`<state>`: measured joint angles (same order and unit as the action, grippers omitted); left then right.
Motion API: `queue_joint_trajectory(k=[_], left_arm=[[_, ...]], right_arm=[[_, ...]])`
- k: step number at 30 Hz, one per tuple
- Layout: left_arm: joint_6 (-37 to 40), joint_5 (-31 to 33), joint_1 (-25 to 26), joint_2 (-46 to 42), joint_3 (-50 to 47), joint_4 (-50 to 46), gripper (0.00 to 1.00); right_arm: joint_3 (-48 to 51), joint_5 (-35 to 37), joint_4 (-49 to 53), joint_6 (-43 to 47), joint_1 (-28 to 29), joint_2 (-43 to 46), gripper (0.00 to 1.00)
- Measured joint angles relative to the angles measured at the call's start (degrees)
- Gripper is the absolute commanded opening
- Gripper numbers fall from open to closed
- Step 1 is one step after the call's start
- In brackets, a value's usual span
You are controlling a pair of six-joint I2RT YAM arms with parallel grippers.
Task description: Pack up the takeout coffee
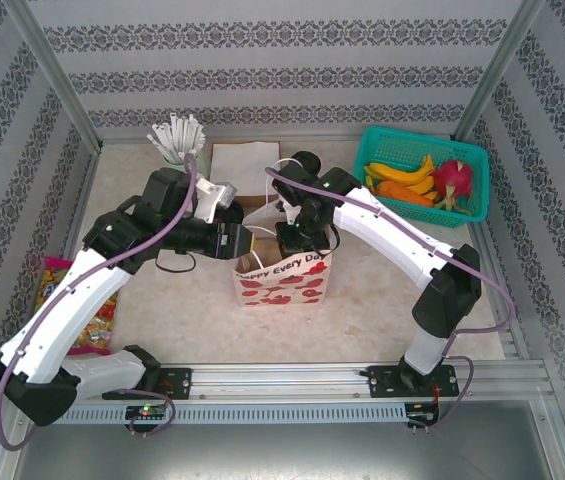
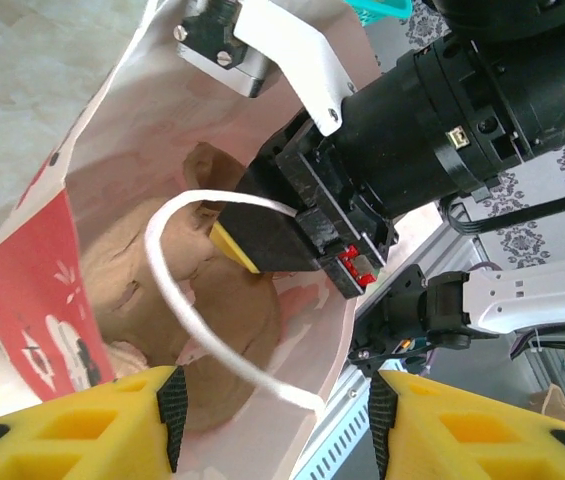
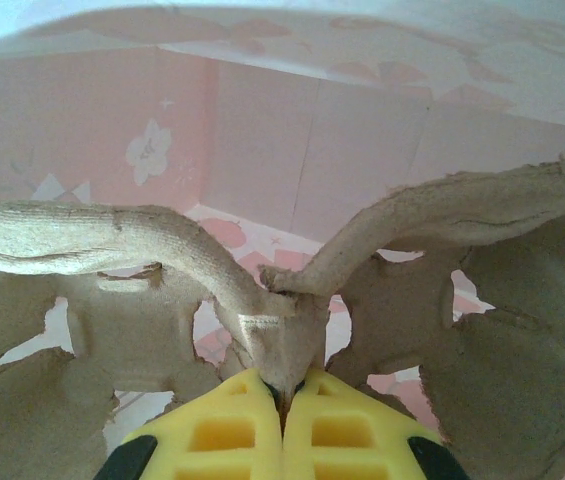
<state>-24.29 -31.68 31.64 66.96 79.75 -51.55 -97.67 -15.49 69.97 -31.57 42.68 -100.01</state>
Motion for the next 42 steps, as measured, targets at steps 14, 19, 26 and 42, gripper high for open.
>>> queue_joint_trajectory(k=[14,19,26,42], left_arm=[[1.20,1.73,0.68,3.54,0.52,0.96,0.00],[9.62,2.05,1.64,1.42,-1.68,1.57,0.00],[21.55,4.17,2.80,-1.44,-5.05,0.04,0.00],[36.28,-1.66,5.38,-7.74,-10.12,1.36,0.07]], right_arm=[[-0.02,0.63,-1.16,-0.24,0.61,0.00,0.00],[0.57,0.42,-2.10,-1.55,0.61,0.00,0.00],[2.71,-2.05,-4.98,-3.98,-0.52,0.61,0.00],[7.15,-6.34,-8.76,-7.78,-3.85,3.98,0.00]])
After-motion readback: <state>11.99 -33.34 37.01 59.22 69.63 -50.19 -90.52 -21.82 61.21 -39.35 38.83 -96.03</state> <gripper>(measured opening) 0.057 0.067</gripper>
